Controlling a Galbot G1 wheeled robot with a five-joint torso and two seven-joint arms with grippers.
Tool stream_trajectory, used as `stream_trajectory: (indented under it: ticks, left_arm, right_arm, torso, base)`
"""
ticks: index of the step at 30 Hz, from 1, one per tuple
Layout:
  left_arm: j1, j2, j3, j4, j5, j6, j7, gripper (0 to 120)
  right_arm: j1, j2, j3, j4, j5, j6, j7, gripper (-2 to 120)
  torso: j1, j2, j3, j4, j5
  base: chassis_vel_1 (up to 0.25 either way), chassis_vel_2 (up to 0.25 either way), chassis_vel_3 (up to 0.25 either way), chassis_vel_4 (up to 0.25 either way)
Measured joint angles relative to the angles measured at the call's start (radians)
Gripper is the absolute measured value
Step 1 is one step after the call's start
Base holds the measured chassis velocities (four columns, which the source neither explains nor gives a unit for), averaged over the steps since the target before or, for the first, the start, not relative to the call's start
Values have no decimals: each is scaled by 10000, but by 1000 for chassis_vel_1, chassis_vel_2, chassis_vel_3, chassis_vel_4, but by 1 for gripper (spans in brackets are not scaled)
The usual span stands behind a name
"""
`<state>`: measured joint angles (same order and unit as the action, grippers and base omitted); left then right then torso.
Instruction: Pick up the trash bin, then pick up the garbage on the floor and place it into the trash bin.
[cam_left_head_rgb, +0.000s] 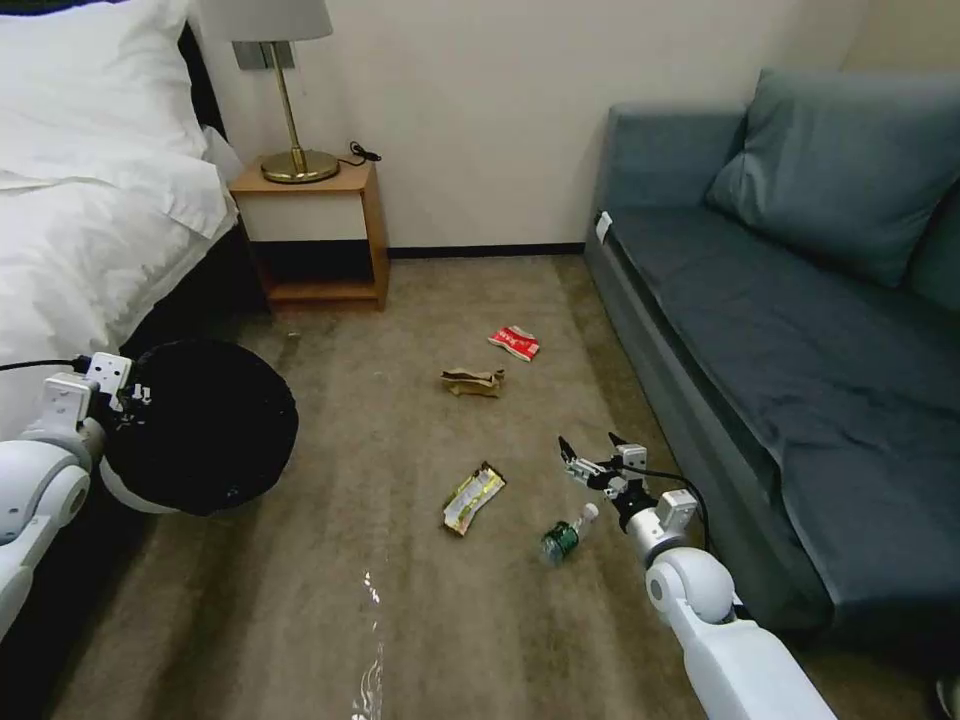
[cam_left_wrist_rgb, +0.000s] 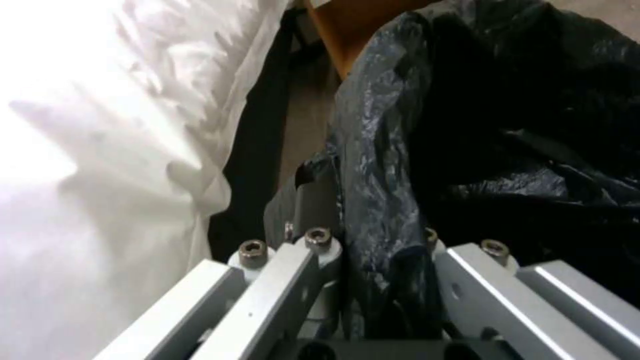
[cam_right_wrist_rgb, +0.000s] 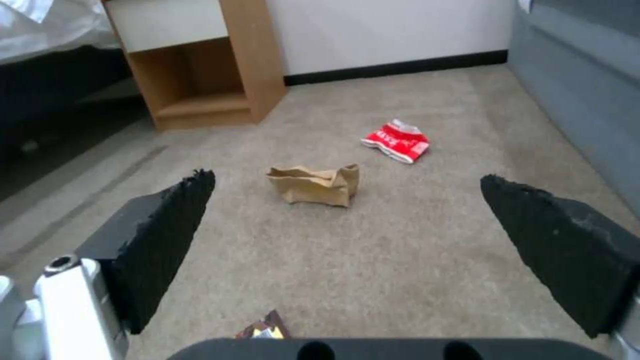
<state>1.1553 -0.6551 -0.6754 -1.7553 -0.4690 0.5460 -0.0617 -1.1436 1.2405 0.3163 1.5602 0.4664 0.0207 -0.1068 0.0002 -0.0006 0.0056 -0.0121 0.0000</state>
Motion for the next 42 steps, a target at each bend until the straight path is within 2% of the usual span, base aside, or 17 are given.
stream_trajectory:
  ticks: [9, 22, 25, 26, 27, 28, 30, 31, 32, 38, 40, 42]
  left_arm:
    - [39, -12, -69, 17, 21, -46, 54, 4]
    - [331, -28, -438, -26, 68, -160, 126, 4]
    - [513, -184, -534, -22, 219, -227, 153, 4]
    - [513, -184, -534, -22, 219, -227, 153, 4]
    - [566, -285, -568, -20, 251, -240, 154, 4]
    - [566, -285, -568, -20, 251, -240, 154, 4]
    - [578, -427, -622, -43, 240, -239, 154, 4]
    - [578, -427, -622, -43, 240, -239, 154, 4]
    - [577, -529, -646, -78, 241, -233, 153, 4]
    - [635, -789, -661, -151, 477, -242, 161, 4]
    - [668, -1173, -634, -115, 813, -329, 212, 4]
    - [681, -1307, -579, -76, 929, -362, 230, 4]
  right_arm:
    - [3, 12, -76, -11, -25, -40, 40, 100]
    - [307, -90, -498, -266, 20, -504, 349, 100]
    - [1089, -206, -1534, -711, 1040, -1413, 1511, 100]
    - [1089, -206, -1534, -711, 1040, -1413, 1511, 100]
    - [1491, -295, -2138, -961, 1700, -1764, 2149, 100]
    - [1491, -295, -2138, -961, 1700, -1764, 2149, 100]
    - [1926, -471, -2940, -1208, 2839, -2285, 3344, 100]
    - [1926, -471, -2940, -1208, 2839, -2285, 3344, 100]
    - [1982, -597, -3216, -1301, 3295, -2495, 3834, 100]
    - [1958, -1025, -3344, -1510, 3711, -2702, 4312, 100]
    - [1902, -1055, -3165, -1651, 4149, -2886, 4568, 100]
    - [1899, -933, -3124, -1714, 4244, -2920, 4612, 100]
  torso:
    - [0, 0, 1, -2, 0]
    - [0, 0, -1, 0, 0]
    - [-1, 1, -1, 1, 0]
    - [-1, 1, -1, 1, 0]
    - [-1, 0, -1, 3, -1]
    - [-1, 0, -1, 3, -1]
    - [0, 0, 0, 2, -1]
    - [0, 0, 0, 2, -1]
    - [0, 0, 0, 1, 2]
    - [0, 0, 0, -2, 1]
    - [0, 0, -1, -3, 1]
    - [0, 0, -1, -3, 0]
  base:
    - [-30, 35, 22, -32]
    - [0, 0, 0, 0]
    - [0, 0, 0, 0]
    - [0, 0, 0, 0]
    - [0, 0, 0, 0]
    - [0, 0, 0, 0]
    - [0, 0, 0, 0]
    - [0, 0, 0, 0]
    - [0, 0, 0, 0]
    - [0, 0, 0, 0]
    - [0, 0, 0, 0]
    - [0, 0, 0, 0]
